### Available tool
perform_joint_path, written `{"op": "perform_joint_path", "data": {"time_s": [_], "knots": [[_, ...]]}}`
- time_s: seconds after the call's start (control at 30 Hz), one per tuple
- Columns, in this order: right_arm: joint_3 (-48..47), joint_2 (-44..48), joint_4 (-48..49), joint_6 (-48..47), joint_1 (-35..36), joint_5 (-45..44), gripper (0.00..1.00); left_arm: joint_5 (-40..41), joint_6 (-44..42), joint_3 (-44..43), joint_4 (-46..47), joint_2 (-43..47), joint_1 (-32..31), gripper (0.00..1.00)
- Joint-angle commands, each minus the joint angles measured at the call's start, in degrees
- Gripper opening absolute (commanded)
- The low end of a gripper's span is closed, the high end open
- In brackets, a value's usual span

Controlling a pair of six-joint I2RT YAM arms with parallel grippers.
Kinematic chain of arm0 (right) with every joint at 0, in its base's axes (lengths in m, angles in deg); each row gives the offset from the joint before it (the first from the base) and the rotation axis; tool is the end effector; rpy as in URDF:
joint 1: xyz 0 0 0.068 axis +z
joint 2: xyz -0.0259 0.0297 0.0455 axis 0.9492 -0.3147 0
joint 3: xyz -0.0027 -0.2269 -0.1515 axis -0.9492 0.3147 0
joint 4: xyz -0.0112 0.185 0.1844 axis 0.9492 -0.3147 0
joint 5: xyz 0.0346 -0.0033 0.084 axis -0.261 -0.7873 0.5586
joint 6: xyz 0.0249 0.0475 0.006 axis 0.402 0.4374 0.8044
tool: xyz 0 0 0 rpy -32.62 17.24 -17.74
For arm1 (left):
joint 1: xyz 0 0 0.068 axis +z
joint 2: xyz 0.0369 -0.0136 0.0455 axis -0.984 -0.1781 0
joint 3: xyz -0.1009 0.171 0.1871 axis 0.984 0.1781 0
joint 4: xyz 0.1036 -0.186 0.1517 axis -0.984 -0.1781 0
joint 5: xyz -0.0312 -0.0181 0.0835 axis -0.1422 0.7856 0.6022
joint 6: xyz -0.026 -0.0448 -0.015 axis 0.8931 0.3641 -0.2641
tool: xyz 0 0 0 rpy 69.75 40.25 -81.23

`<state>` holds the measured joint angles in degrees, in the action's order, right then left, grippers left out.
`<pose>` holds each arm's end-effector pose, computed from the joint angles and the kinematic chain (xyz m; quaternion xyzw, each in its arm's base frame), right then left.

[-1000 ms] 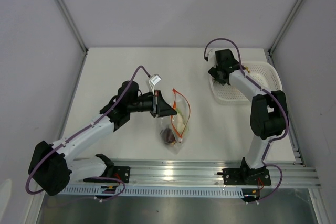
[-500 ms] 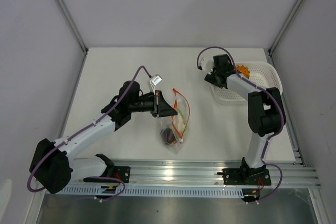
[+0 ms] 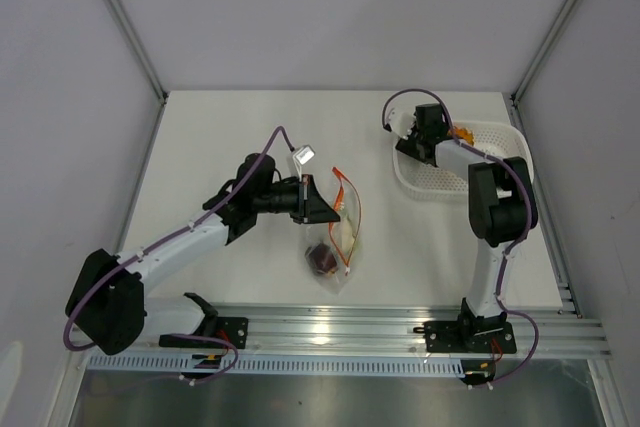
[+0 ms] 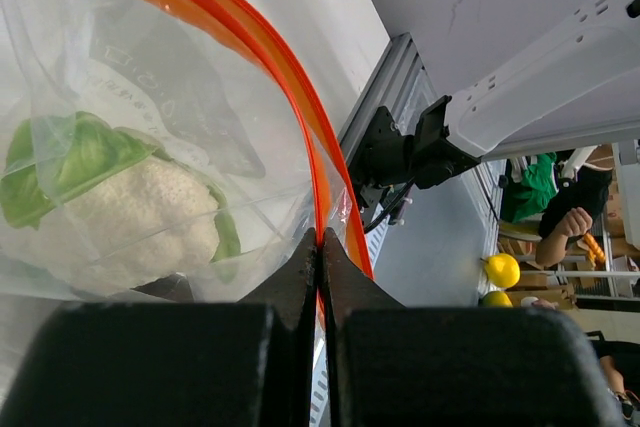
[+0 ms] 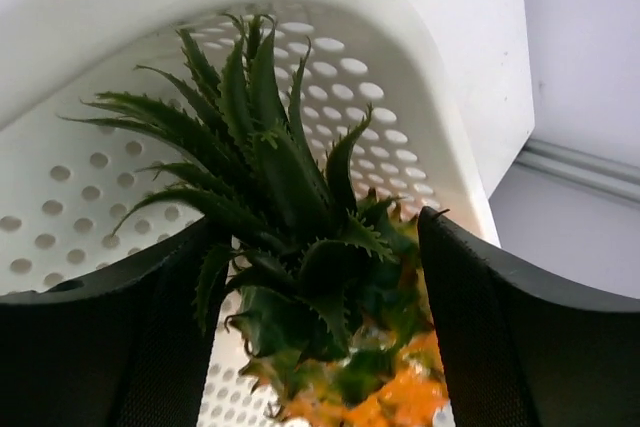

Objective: Place the food in the zip-top bag and seal the zipper
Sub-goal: Pick up the fake fruit from the bin.

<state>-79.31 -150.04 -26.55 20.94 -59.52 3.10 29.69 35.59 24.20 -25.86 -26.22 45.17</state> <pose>0.4360 0.0869 0.1793 -0.4954 0.7603 -0.2438 0.3422 0.2119 -0.1744 0.2651 0.1620 0.7894 -0.5426 0.2372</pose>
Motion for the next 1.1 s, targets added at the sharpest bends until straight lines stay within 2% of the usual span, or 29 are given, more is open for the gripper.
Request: {"op": "perform_joint_path", "data": {"time_s": [0.0,0.13,0.23,0.37,0.47,0.5,0.57,0.6,0.83,1.03,1.07], "knots": [[-0.62,-3.89,1.26,-2.04,-0.01,1.01,0.75,-1.02,-0.35,-2.53,1.02,-0.72,0.38,0.01],[1.22,-3.46,5.28,-0.55,0.07,-0.04,0.48,-0.93,0.08,-2.79,1.28,-1.33,0.38,0.00],[4.02,-1.88,9.08,-0.02,0.08,-2.67,0.35,-1.19,0.70,-2.44,1.98,-1.60,0.29,0.01],[7.20,2.94,12.33,0.68,0.16,-4.35,0.29,-1.11,0.79,-2.44,1.90,-0.99,0.29,0.01],[7.73,6.02,11.37,2.53,0.25,-5.23,0.22,-1.11,0.88,-2.09,1.37,-0.28,0.29,0.00],[7.64,6.56,11.11,4.19,0.25,-5.75,0.17,-1.11,0.88,-2.18,1.20,-0.10,0.29,0.01],[7.29,7.79,10.50,5.34,0.43,-7.07,0.12,-1.02,0.79,-2.18,0.76,0.33,0.29,0.00],[7.12,9.01,10.15,6.22,0.69,-8.38,0.02,-0.93,0.79,-2.09,0.58,1.03,0.29,0.00],[3.78,14.46,5.84,17.54,2.62,-15.51,0.00,-1.37,1.40,-2.88,0.23,2.10,0.29,0.00],[-0.17,20.96,-2.94,27.92,5.34,-19.64,0.00,-3.30,2.20,-4.20,0.23,1.48,0.29,0.00],[-1.14,21.68,-5.56,32.02,5.87,-20.17,0.00,-3.65,2.20,-5.07,0.14,1.13,0.29,0.01]]}}
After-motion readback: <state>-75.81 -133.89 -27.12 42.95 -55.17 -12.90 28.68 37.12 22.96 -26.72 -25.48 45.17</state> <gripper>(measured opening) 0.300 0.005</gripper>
